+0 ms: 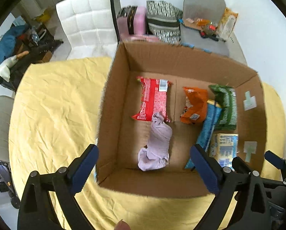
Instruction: Organize soft objects
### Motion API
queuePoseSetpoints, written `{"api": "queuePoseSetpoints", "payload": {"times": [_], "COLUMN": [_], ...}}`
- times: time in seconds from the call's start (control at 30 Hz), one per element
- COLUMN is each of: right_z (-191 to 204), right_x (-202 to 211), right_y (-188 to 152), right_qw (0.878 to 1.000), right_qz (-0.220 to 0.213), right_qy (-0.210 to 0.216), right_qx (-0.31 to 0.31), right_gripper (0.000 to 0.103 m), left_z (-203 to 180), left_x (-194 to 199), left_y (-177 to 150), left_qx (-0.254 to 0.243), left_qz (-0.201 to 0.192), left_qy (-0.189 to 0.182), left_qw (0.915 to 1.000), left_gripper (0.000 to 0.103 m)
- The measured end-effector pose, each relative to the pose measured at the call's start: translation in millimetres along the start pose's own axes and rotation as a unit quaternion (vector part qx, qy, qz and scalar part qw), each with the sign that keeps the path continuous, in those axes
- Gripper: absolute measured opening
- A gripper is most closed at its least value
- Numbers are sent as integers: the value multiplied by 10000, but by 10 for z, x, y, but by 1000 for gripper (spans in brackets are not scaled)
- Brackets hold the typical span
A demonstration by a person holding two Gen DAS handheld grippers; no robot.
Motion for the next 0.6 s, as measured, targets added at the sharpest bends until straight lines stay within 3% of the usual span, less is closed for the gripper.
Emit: {"api": "queuePoseSetpoints", "payload": {"times": [0.27, 0.6], "right_z": [-160, -353], "right_x": [811, 2182], "right_y": [-225, -784], "right_qw": [9979, 9854], "right_qz": [-607, -1578], "right_qy": [236, 639], "right_qx": [-40, 88], "right_gripper": [103, 103], "left_z": [-47, -104], "left_x": [898, 2134], "left_y": [-201, -606], "left_qx": [26, -102], "left_qz": [-766, -1576], "left_qy": [83, 267], "left_qw": [9970, 9871], "left_gripper": [98, 98]}}
Point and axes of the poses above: each gripper's, at about its wrist camera, not at the fingertips, and x roughly against the way its jaws point, z to its left, y to its top, the point moved 8 cm from there along -x, roughly the way its jaws point, and after that the axes turned 12 degrees about -x, right-handed, at the moved point
